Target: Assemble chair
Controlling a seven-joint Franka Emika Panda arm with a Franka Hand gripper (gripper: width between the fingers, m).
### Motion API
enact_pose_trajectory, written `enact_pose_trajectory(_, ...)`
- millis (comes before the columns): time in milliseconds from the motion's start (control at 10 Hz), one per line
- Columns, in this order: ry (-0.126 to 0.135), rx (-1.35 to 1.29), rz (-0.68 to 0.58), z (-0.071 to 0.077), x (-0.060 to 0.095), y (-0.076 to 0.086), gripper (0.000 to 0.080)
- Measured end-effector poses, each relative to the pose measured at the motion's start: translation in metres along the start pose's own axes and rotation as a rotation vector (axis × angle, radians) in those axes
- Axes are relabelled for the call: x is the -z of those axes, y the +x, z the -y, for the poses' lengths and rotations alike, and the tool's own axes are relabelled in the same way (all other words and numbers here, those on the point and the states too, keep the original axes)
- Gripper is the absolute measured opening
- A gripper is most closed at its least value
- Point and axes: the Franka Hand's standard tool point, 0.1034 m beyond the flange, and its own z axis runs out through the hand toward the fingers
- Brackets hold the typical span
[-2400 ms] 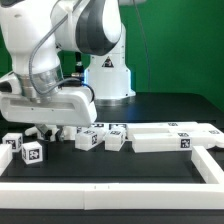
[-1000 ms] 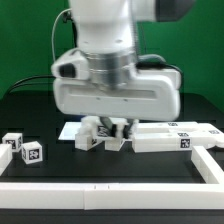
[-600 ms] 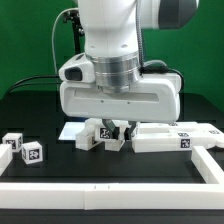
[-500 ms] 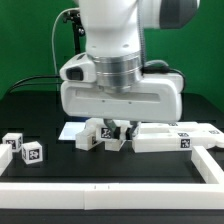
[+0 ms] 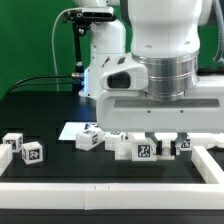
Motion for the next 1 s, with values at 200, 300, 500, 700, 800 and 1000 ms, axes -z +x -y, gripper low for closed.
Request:
enact_pose_trajectory(200,0.000,0.000,0.010,0.000,0.002,0.000,0.0117)
enact_pose_trajectory(300,0.000,0.004,0.011,-0.002,-0.001,-0.001,0.0117)
enact_pose_trajectory(500,-0.008,0.026,0.019,-0.010,-0.012,-0.008,0.0117)
enact_pose_trajectory(700,-0.007,0.025,0.019,-0.010,-0.012,-0.008,0.0173)
enact_pose_trajectory(800,-0.007,0.025,0.019,-0.010,-0.012,-0.008,0.0310)
enact_pose_trajectory(1000,-0.007,0.025,0.019,-0.010,-0.012,-0.008,0.0493)
